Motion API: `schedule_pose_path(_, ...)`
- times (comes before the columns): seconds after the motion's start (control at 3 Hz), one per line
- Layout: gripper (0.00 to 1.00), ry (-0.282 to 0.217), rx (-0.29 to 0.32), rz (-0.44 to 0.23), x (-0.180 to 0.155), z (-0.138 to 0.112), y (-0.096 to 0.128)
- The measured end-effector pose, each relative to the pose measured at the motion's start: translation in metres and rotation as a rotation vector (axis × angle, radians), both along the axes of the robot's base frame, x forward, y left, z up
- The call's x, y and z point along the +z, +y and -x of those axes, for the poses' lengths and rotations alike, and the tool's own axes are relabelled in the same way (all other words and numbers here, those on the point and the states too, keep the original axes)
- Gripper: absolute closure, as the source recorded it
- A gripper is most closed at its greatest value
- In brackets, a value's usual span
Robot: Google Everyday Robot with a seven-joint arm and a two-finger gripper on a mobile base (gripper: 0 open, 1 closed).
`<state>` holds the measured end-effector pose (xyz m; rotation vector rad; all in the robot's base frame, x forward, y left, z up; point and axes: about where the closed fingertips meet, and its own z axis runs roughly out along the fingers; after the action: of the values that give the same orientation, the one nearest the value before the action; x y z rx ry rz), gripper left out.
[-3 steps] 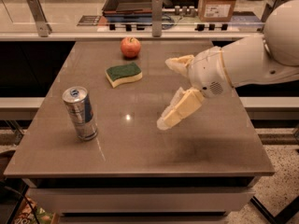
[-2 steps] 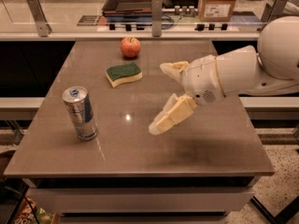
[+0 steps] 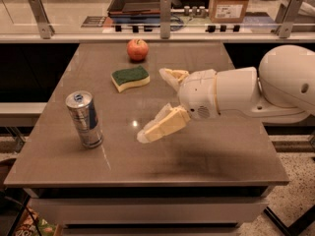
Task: Move redbull can near apple
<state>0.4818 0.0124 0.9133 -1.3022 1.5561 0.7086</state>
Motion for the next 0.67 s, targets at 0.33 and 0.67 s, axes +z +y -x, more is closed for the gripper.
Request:
schedule_pose_path(0.33, 0.0, -0.003, 0.022, -0.036, 0.002, 0.001, 0.012)
schedule_pose_path(0.67, 0.0, 0.005, 0.082, -0.043, 0.0, 0.004, 0.025)
